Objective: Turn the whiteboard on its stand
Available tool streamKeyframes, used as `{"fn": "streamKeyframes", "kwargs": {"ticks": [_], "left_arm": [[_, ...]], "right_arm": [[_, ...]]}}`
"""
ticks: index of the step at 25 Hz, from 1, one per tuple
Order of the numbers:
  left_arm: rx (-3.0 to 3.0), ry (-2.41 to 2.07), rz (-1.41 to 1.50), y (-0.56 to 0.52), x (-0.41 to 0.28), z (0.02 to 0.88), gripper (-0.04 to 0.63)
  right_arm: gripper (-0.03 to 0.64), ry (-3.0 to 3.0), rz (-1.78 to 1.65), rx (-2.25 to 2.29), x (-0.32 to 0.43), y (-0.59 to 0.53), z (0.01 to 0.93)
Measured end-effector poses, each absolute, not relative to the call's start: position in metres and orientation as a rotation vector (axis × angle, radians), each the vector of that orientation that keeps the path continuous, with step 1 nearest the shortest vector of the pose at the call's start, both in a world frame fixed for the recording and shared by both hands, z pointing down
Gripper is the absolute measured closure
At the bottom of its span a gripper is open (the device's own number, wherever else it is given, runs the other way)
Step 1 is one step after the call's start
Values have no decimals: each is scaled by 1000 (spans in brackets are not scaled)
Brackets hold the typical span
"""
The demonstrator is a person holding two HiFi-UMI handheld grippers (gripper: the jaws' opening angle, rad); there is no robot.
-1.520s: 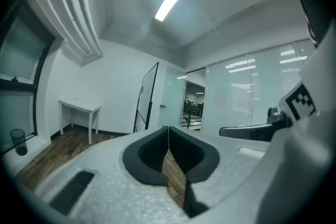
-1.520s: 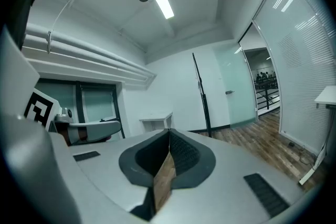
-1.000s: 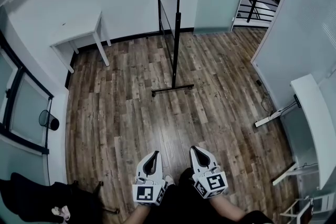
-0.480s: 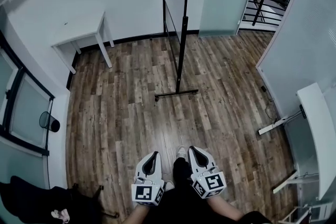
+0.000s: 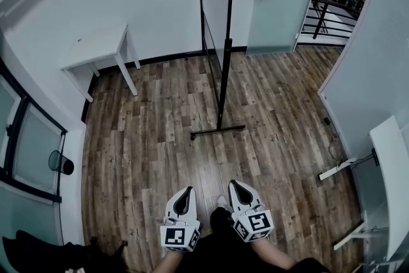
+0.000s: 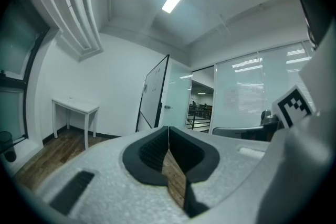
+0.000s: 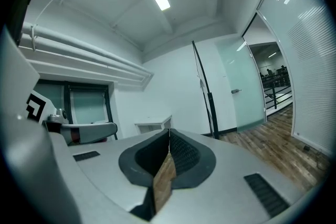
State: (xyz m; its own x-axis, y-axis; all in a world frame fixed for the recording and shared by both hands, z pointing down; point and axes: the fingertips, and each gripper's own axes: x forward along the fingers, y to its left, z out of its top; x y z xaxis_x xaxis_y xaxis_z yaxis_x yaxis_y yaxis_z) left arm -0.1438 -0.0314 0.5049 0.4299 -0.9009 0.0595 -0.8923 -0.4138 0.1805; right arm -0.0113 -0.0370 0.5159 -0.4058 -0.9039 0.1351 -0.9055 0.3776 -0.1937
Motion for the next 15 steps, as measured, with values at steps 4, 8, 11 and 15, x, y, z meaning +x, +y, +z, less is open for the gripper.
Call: {"fn": "streamKeyframes", "kwargs": {"ticks": [4, 8, 11, 15], "left_arm": [[2499, -1586, -55, -80, -127, 501, 577], [2501, -1601, -69, -126, -115, 497, 577], [2487, -1621, -92, -158, -106, 496, 577], [2463, -1606, -73, -183, -91, 504, 577]], "right_arm": [[603, -2593, 382, 1689, 6, -89, 516], [603, -2595, 368, 1665, 17, -137, 513], [603, -2610, 362, 1648, 25, -171, 511], [603, -2614, 348, 1642, 36, -202, 511]]}}
